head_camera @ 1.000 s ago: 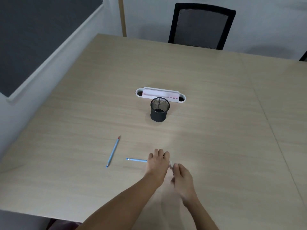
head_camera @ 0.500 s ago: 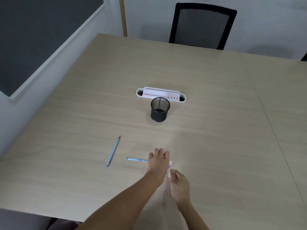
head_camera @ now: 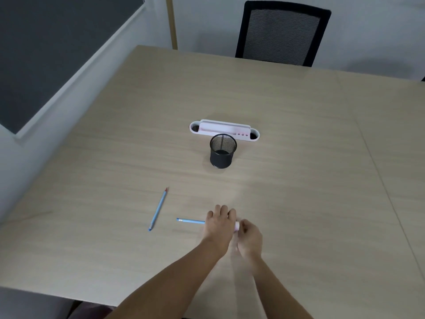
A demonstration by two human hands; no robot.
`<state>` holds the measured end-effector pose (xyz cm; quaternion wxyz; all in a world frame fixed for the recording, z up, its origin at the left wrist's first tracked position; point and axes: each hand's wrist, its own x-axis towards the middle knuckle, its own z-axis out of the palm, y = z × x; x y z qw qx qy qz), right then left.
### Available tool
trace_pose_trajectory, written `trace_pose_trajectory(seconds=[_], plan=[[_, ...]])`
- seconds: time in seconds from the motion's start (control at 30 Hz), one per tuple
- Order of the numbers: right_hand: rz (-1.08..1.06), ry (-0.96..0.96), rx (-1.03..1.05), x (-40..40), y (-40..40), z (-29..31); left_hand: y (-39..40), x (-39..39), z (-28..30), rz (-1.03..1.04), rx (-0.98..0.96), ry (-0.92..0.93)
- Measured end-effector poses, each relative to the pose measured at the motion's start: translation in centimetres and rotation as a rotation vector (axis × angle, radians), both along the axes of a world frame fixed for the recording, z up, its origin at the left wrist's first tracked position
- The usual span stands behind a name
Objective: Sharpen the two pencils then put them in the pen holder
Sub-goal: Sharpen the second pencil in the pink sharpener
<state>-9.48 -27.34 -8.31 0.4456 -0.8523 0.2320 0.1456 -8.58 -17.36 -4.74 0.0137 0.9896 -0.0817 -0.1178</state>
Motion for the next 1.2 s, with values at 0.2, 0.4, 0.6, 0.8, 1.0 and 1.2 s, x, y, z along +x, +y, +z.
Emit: trace_pose_trajectory(seconds=[0.2,0.4,0.6,0.8,1.0,1.2], plan=[[0.041,-0.159,0.099,-4.6,-0.2,3.7,0.1,-0.4,-0.7,-0.031,-0.014,-0.026],[0.025,-0.193,0.113,2.5,-1.0,3.7,-0.1,0.4,-0.5,0.007,-0.043,-0.039],[0.04,-0.044,-0.063,2.3,-0.2,0.0,0.0,0.4,-0.7,0.002,-0.025,-0.04],[0.141,-0.076,-0.133,-3.1,-0.3,0.5,0.0,0.2,-0.9,0.005,-0.01,-0.017],[0.125,-0.097,0.248,-3.5,-1.7,5.9,0.0,0.3,-1.0,-0.002,-0.047,-0.041],[-0.027,-0.079,0.198,4.0,-1.4,3.5,-0.3,-0.1,0.1,0.025,0.007,-0.023]])
